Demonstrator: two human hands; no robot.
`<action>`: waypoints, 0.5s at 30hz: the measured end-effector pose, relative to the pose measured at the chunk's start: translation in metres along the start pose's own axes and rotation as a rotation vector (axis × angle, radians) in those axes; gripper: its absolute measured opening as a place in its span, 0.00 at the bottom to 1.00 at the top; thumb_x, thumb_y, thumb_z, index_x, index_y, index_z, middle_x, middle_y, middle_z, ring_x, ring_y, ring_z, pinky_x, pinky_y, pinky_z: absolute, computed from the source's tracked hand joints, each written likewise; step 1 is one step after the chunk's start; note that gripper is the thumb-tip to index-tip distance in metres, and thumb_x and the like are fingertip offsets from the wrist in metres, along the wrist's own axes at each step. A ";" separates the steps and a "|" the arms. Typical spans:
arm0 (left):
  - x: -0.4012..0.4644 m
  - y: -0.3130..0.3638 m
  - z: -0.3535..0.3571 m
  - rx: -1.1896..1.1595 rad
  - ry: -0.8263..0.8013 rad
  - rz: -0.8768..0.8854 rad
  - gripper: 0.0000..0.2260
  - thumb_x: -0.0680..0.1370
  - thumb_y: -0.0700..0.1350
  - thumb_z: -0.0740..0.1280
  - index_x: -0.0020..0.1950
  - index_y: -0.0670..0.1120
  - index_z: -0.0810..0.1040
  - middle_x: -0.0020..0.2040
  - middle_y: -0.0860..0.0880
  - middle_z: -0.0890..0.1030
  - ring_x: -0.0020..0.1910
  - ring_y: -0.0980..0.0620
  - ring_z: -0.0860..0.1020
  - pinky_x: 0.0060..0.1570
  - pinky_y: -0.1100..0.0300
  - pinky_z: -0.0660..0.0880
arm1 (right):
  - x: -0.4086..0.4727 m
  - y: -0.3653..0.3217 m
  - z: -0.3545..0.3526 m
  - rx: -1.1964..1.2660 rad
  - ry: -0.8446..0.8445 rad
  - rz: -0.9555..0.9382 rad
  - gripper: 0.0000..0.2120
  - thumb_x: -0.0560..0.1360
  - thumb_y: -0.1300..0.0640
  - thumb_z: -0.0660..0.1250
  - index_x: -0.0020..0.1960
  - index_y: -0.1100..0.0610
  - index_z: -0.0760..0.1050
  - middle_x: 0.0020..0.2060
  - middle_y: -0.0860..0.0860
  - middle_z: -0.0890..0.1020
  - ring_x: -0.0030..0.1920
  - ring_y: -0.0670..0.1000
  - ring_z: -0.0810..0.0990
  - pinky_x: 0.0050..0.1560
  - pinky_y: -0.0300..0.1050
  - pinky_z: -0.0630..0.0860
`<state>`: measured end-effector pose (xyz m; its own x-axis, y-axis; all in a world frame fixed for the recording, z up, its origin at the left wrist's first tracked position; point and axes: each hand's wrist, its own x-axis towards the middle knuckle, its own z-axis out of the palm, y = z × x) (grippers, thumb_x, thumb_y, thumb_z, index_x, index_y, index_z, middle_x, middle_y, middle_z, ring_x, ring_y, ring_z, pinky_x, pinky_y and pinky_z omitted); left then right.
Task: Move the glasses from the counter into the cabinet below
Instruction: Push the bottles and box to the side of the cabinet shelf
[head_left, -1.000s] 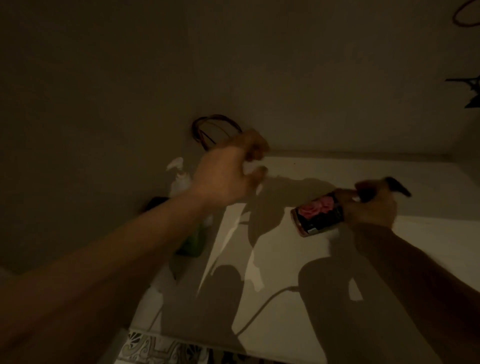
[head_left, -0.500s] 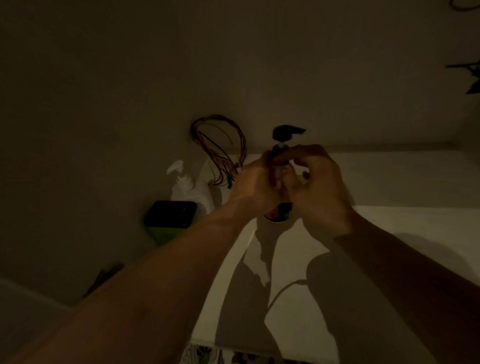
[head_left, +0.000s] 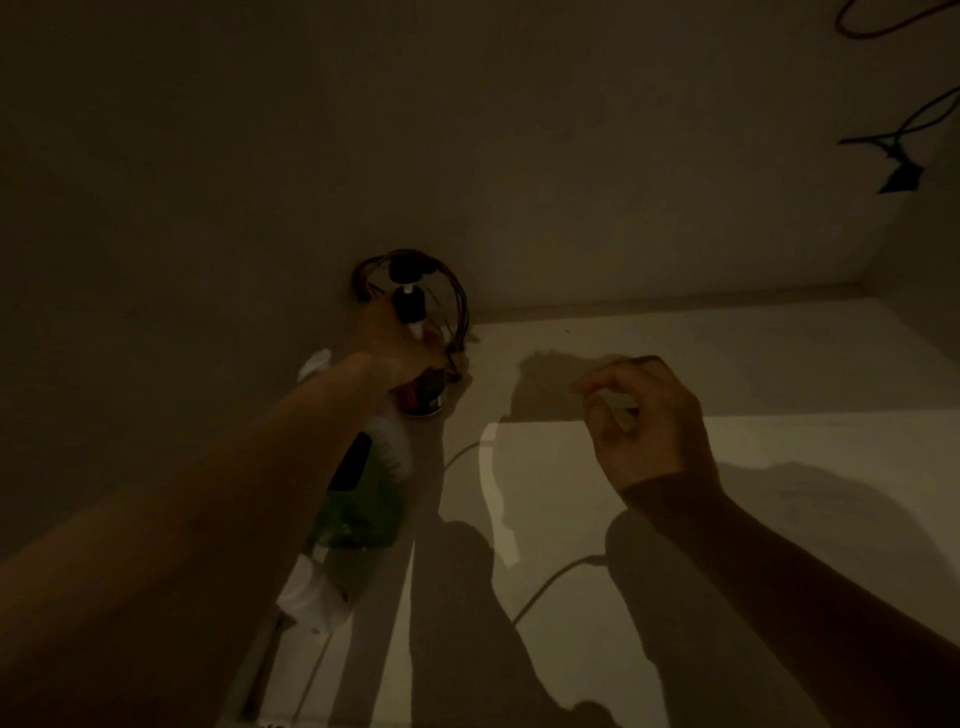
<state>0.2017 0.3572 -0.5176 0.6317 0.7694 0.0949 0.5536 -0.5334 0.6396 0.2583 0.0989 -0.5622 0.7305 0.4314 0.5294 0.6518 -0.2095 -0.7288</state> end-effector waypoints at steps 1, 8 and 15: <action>0.000 0.001 -0.003 0.041 0.006 -0.023 0.10 0.73 0.41 0.75 0.44 0.48 0.73 0.37 0.54 0.72 0.38 0.53 0.75 0.24 0.74 0.66 | 0.000 -0.001 -0.001 -0.009 0.006 -0.016 0.06 0.74 0.68 0.69 0.47 0.60 0.83 0.47 0.53 0.79 0.49 0.51 0.78 0.51 0.45 0.76; -0.004 0.004 -0.005 -0.002 0.049 0.042 0.41 0.69 0.38 0.77 0.76 0.48 0.59 0.66 0.44 0.74 0.63 0.43 0.76 0.60 0.50 0.76 | 0.001 -0.004 -0.005 -0.045 -0.004 -0.033 0.06 0.74 0.69 0.69 0.47 0.62 0.83 0.47 0.55 0.80 0.49 0.56 0.80 0.51 0.53 0.78; -0.007 0.004 -0.012 0.027 0.075 0.125 0.42 0.66 0.36 0.78 0.74 0.50 0.62 0.62 0.46 0.77 0.57 0.43 0.79 0.53 0.45 0.81 | 0.001 -0.002 -0.007 -0.065 -0.006 -0.053 0.06 0.73 0.68 0.69 0.46 0.60 0.83 0.45 0.51 0.79 0.48 0.52 0.80 0.48 0.47 0.77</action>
<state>0.1928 0.3542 -0.5066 0.6553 0.7196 0.2299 0.4877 -0.6354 0.5987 0.2590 0.0932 -0.5569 0.6933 0.4490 0.5637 0.7018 -0.2429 -0.6696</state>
